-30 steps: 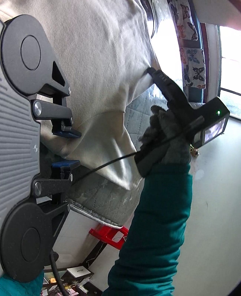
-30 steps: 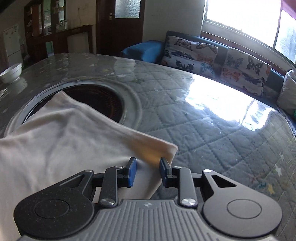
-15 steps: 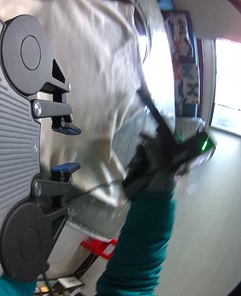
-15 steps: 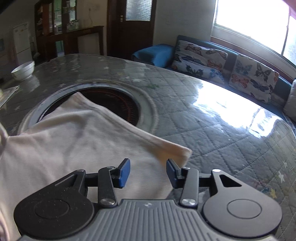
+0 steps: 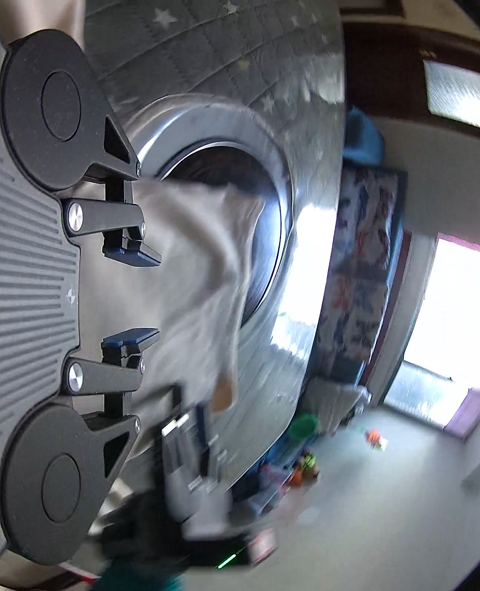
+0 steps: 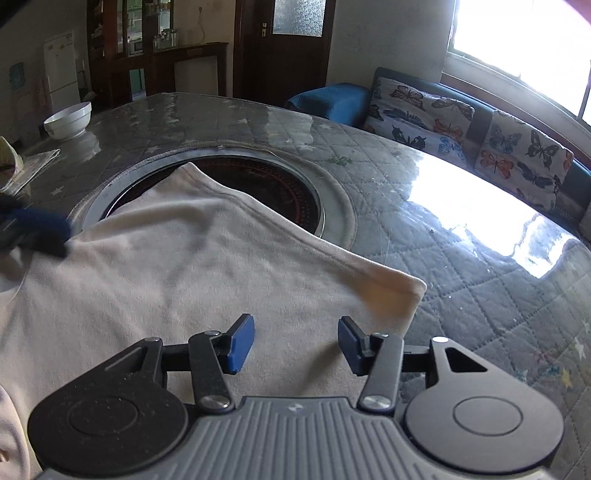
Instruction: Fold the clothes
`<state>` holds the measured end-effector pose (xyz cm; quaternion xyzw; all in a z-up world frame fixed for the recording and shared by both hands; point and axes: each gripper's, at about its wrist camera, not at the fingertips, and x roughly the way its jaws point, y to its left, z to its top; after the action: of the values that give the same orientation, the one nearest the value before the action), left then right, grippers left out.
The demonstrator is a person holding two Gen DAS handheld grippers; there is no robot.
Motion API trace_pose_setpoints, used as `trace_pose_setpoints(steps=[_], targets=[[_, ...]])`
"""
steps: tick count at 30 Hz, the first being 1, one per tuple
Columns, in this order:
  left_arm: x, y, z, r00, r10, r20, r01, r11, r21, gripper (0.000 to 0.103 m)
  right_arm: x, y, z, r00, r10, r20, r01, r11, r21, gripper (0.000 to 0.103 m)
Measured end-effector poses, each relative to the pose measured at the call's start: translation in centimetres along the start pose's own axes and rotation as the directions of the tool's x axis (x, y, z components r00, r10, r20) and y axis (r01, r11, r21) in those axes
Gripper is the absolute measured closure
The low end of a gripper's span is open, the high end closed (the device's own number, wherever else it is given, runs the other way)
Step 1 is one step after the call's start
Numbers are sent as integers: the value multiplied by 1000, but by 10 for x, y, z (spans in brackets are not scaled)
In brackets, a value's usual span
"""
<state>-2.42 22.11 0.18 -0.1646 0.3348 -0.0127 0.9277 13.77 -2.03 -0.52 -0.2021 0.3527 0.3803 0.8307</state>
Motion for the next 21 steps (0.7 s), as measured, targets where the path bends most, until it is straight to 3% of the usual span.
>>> trace_pose_setpoints(steps=[8, 12, 21], targets=[[55, 21, 32, 997, 66, -44, -68, 997, -31, 65, -1, -4, -2, 1000, 3, -3, -3, 1000, 27, 46], [75, 34, 41, 994, 81, -74, -88, 992, -92, 66, 0, -5, -3, 1000, 5, -2, -5, 999, 33, 45], [94, 43, 57, 978, 203, -37, -206, 973, -101, 73, 1, -8, -5, 1000, 5, 6, -6, 998, 56, 39]])
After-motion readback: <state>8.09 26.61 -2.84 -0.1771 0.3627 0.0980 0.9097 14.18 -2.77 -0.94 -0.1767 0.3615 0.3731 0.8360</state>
